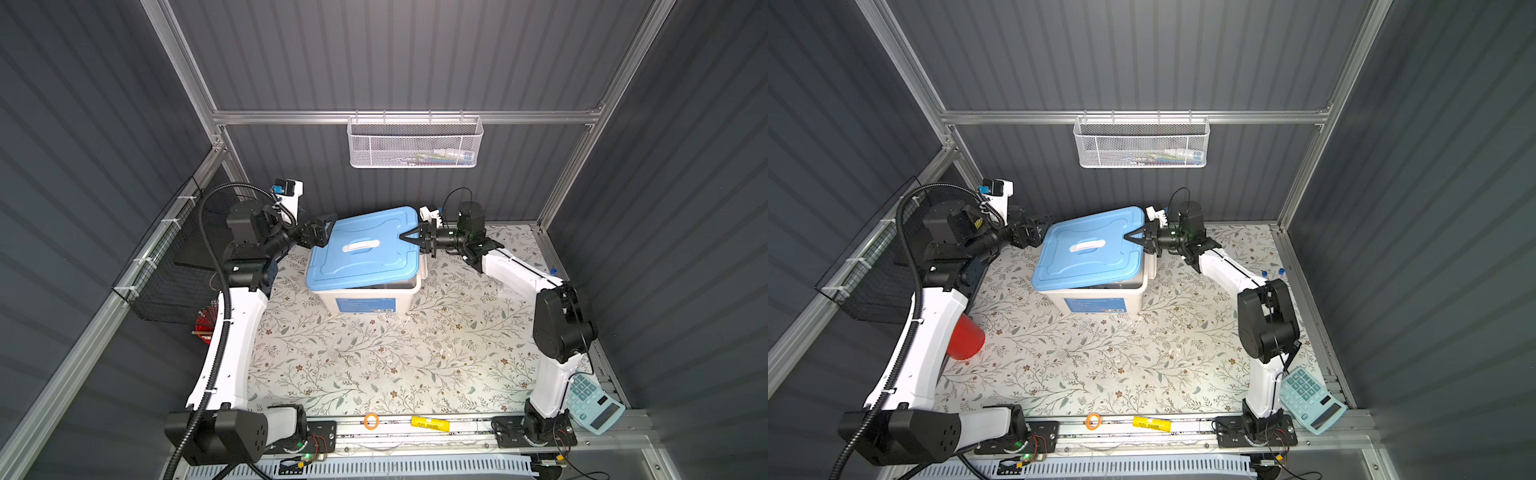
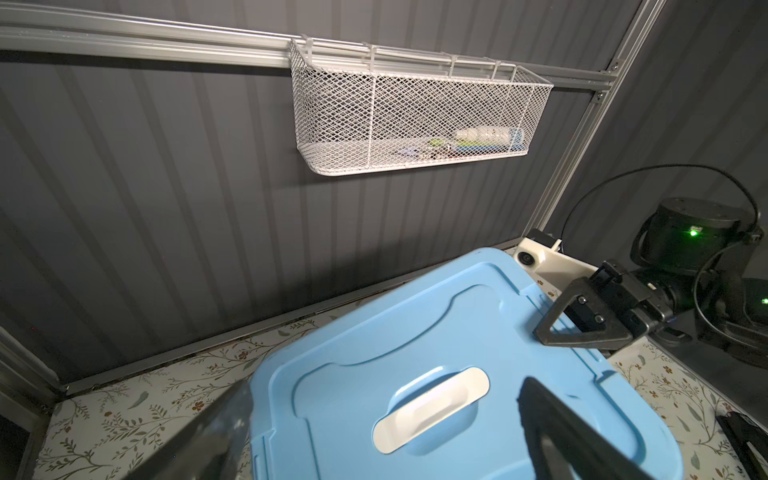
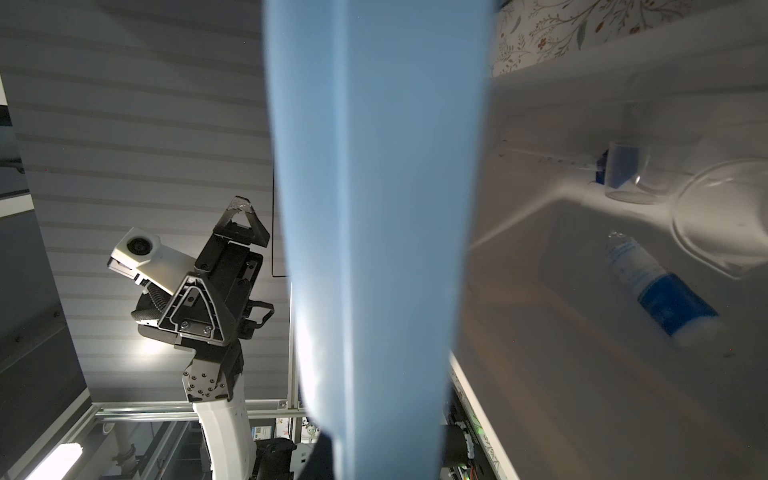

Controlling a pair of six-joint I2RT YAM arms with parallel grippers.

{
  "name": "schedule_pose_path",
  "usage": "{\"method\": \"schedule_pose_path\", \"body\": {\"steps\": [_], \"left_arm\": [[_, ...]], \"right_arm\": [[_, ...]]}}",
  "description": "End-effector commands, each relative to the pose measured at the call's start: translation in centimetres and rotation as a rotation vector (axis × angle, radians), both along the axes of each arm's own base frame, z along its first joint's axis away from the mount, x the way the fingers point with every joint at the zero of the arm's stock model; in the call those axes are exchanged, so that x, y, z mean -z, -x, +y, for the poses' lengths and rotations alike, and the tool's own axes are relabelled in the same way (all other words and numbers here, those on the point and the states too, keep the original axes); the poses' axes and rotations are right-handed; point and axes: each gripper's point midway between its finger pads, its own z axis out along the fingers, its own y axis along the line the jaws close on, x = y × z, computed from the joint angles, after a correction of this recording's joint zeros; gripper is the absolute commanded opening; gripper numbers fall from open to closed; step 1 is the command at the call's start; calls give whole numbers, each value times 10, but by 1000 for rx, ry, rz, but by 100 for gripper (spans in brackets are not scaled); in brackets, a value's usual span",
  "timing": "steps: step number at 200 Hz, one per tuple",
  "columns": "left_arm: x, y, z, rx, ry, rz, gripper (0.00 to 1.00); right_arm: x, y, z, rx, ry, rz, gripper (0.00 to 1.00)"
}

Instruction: Organize the chemistry lab equipment

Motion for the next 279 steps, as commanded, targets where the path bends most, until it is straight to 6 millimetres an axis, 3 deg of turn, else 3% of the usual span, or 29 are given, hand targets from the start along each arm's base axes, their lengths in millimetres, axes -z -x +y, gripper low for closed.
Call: {"method": "schedule_pose_path", "body": {"steps": [1,43,48,84,129,173,279], "left_arm": [[-2,5,-1,12,2,-7,100],[4,2,0,12,-1,12,99],[21,0,0,12,-2,51,99],[48,-4,0,12,-37,108,99],[85,-7,-36,58,-154,173,100],[102,-12,-58,111,-144,214,100],[145,-19,-64,125,-157,306,99]], "right_arm": [[-5,2,1,-17,-30,-49,9],[7,1,-3,3,-32,-29,9],[8,1,-4,5,-33,-27,9],[16,-1,-8,23,-37,-13,9],[23,-3,-16,47,-41,-4,9],[26,-7,-21,56,-42,-2,10],[41,-9,-28,77,-49,22,16]]}}
